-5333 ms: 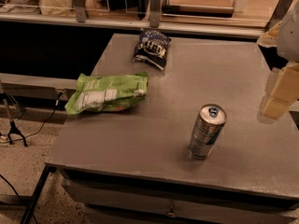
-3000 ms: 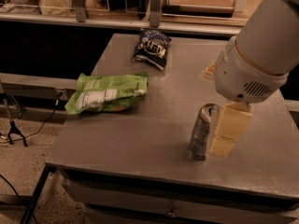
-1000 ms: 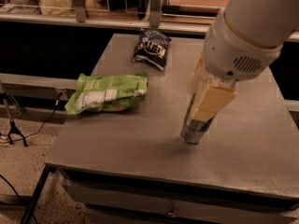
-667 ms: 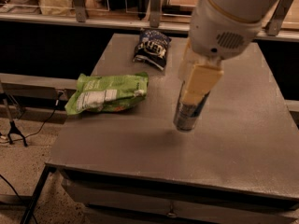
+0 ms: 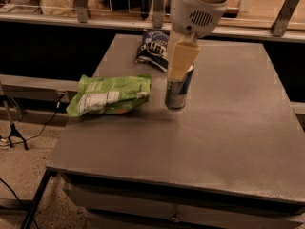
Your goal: Move redbull can near green rice chip bag
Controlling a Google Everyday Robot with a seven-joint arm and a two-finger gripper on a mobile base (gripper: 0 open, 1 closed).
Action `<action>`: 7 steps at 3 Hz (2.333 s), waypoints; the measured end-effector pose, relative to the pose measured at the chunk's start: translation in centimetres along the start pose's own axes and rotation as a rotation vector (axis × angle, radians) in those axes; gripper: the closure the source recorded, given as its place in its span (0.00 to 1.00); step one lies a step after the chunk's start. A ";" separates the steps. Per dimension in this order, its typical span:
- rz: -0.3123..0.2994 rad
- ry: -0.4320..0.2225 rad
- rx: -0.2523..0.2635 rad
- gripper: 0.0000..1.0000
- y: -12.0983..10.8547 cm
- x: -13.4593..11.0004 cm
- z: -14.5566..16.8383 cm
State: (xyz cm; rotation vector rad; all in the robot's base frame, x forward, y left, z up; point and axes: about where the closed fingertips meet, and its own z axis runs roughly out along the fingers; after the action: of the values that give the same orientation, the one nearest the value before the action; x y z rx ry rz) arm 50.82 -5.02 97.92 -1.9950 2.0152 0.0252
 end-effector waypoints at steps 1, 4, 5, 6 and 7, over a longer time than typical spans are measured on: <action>0.017 0.002 -0.013 1.00 -1.6 0.4 2.3; 0.019 -0.010 -0.014 0.36 -2.9 -0.2 4.2; 0.018 -0.014 -0.009 0.13 -3.1 -0.4 4.3; 0.016 -0.018 -0.004 0.00 -3.2 -0.6 4.4; 0.016 -0.018 -0.004 0.00 -3.2 -0.6 4.4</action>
Offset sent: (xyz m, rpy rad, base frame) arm 0.0415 0.0092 -0.0509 -0.0072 0.0735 -0.0138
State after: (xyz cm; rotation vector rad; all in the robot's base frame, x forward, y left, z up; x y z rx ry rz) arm 54.81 -3.58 94.51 -1.9737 2.0219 0.0505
